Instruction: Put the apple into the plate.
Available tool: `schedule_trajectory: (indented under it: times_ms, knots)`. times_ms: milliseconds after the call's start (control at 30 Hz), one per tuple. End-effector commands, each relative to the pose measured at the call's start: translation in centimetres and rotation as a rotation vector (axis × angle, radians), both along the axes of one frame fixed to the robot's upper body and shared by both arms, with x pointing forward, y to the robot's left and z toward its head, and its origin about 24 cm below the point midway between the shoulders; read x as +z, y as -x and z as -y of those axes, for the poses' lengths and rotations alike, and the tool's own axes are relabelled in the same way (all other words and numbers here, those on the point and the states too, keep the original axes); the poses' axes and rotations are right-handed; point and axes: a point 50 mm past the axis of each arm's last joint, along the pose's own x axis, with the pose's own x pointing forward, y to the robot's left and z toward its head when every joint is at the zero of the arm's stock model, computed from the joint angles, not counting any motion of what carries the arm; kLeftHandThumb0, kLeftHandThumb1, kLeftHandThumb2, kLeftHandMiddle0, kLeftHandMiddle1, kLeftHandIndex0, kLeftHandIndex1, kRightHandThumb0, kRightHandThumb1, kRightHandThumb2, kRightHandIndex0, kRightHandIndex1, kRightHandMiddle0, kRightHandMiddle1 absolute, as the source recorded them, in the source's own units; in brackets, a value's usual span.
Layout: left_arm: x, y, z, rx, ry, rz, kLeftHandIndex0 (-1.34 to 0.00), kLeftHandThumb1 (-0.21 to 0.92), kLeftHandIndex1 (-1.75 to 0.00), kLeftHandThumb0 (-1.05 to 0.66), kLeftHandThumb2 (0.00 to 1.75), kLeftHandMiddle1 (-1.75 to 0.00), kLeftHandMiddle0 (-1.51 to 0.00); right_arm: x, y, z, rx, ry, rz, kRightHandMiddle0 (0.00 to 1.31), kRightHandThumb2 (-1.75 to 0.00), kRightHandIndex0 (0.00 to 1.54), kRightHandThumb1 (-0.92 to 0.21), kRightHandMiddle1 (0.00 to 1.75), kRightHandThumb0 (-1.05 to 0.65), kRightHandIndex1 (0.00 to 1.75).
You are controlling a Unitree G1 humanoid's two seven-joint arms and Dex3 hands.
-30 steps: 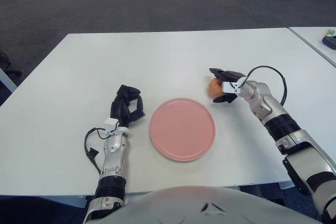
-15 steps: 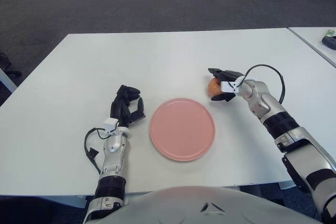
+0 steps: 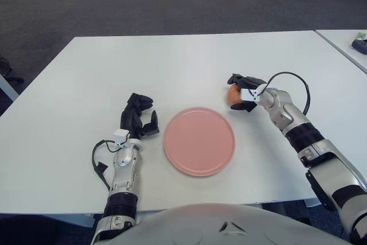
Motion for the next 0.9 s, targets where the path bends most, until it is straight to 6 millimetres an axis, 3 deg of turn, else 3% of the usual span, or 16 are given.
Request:
schedule_trajectory:
  times_ms: [0,133,233,367,433,500,567,867]
  knots:
    - [-1.8,1.2,-0.1,0.008,0.016,-0.099,-0.57,0.09,-1.73,-0.01,1.59,-1.75,-0.77,-1.0,0.5,0.2,-0.038,-0.02,-0.008,0.02,-1.19,0.0,-0.26,1.69,-0.67,1.57]
    - [-1.8,1.3,-0.1,0.009,0.013,-0.095,-0.57,0.09,-1.74,-0.01,1.59,-1.75,-0.77,-0.8,0.6,0.1,-0.085,-0.086,0.062,0.15,-1.27,0.01,-0.21,1.74,-0.55,1.7]
    - [-1.8,1.3,0.0,0.01,0.014,-0.092,-0.48,0.19,-1.74,-0.01,1.47,-1.74,-0.7,-0.5,0.6,0.0,-0.113,-0.129,0.123,0.4,-1.21,0.06,-0.34,1.74,-0.48,1.73]
    - [-1.8,1.3,0.0,0.007,0.014,-0.09,-0.44,0.25,-1.75,-0.01,1.41,-1.71,-0.67,-0.3,0.7,0.0,-0.135,-0.16,0.19,0.5,-1.2,0.17,-0.39,1.75,-0.45,1.74]
    - [-1.8,1.3,0.0,0.004,0.016,-0.089,-0.44,0.25,-1.75,-0.01,1.4,-1.71,-0.67,-0.2,0.7,-0.1,-0.144,-0.177,0.241,0.55,-1.22,0.24,-0.38,1.7,-0.29,1.74]
    - [-1.8,1.3,0.0,0.002,0.015,-0.088,-0.43,0.26,-1.75,-0.01,1.39,-1.7,-0.67,0.0,0.8,-0.1,-0.153,-0.192,0.283,0.59,-1.28,0.36,-0.33,1.69,-0.12,1.75]
    - [-1.8,1.3,-0.1,0.001,0.016,-0.087,-0.43,0.26,-1.75,-0.01,1.38,-1.68,-0.67,0.0,0.8,-0.1,-0.158,-0.201,0.308,0.59,-1.38,0.48,-0.25,1.72,-0.06,1.74]
    - [-1.8,1.3,-0.1,0.005,0.02,-0.09,-0.44,0.25,-1.75,-0.01,1.37,-1.63,-0.7,0.5,1.1,-0.4,-0.206,-0.269,0.458,0.68,-1.64,0.83,0.0,1.75,0.0,1.62]
